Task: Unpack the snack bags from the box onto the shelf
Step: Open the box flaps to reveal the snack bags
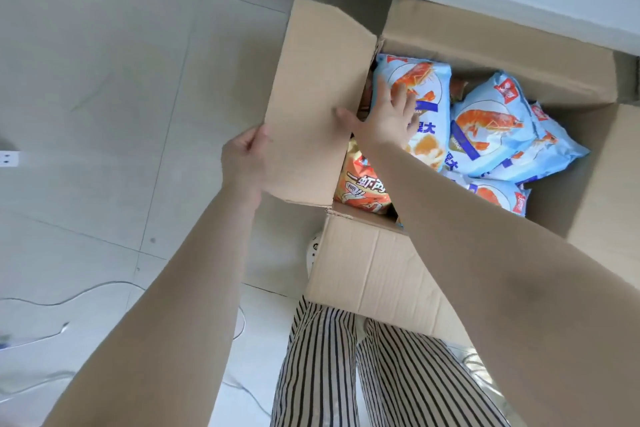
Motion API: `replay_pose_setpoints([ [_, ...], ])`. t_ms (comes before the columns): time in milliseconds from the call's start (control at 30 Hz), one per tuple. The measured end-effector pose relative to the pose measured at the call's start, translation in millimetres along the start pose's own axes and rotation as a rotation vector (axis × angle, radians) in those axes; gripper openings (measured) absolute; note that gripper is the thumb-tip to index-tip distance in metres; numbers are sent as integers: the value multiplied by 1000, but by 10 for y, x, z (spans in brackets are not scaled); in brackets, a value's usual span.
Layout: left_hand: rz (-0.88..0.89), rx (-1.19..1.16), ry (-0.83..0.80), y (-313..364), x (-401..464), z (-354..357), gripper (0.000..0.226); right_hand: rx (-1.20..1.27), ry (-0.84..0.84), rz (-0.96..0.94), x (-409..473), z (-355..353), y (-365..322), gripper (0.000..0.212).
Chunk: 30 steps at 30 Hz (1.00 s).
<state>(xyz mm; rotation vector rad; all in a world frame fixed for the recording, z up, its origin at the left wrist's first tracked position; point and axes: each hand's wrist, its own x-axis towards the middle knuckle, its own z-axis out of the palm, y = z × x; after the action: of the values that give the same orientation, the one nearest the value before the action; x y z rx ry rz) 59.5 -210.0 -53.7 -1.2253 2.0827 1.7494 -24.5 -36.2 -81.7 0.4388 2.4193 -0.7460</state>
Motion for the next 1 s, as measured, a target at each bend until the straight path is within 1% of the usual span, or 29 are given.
replay_pose_setpoints([
  [33,33,198,99,-95,102,44,19,-14,7,31,36,75,9,96],
  [67,50,469,150,-189,177,112,36,-41,19,55,65,144,27,98],
  [100,53,698,155,-304,218,207,58,-75,31,70,88,207,48,98],
  [133,59,815,129,-394,208,324,76,-107,48,71,107,263,75,97],
  [167,80,865,87,-479,172,455,87,-136,70,61,131,319,105,95],
  [233,133,915,-32,-615,41,729,98,-168,107,43,165,401,155,90],
  [300,149,896,-168,-746,-51,917,94,-190,136,29,171,447,188,84],
  [400,158,679,-274,-855,7,1001,68,-211,182,18,184,499,230,75],
  [500,157,377,-341,-895,14,981,55,-208,232,11,211,554,242,68],
  [600,160,285,-323,-891,-31,986,50,-203,244,12,233,583,241,62],
  [667,151,273,-320,-872,-34,981,49,-196,226,22,227,578,229,61],
  [767,164,346,-339,-837,-8,953,50,-184,146,22,171,455,176,67],
  [833,155,469,-335,-807,23,959,51,-120,90,-6,98,289,177,69],
  [867,146,547,-307,-775,27,973,52,-56,93,-25,48,186,206,68],
  [933,145,712,-171,-667,-23,1008,55,115,194,-64,-45,-24,361,63],
  [967,185,756,-89,-587,-77,1036,57,199,260,-58,-94,-129,478,61],
  [1000,261,751,-34,-510,-132,1073,58,275,306,-26,-142,-221,624,59],
])
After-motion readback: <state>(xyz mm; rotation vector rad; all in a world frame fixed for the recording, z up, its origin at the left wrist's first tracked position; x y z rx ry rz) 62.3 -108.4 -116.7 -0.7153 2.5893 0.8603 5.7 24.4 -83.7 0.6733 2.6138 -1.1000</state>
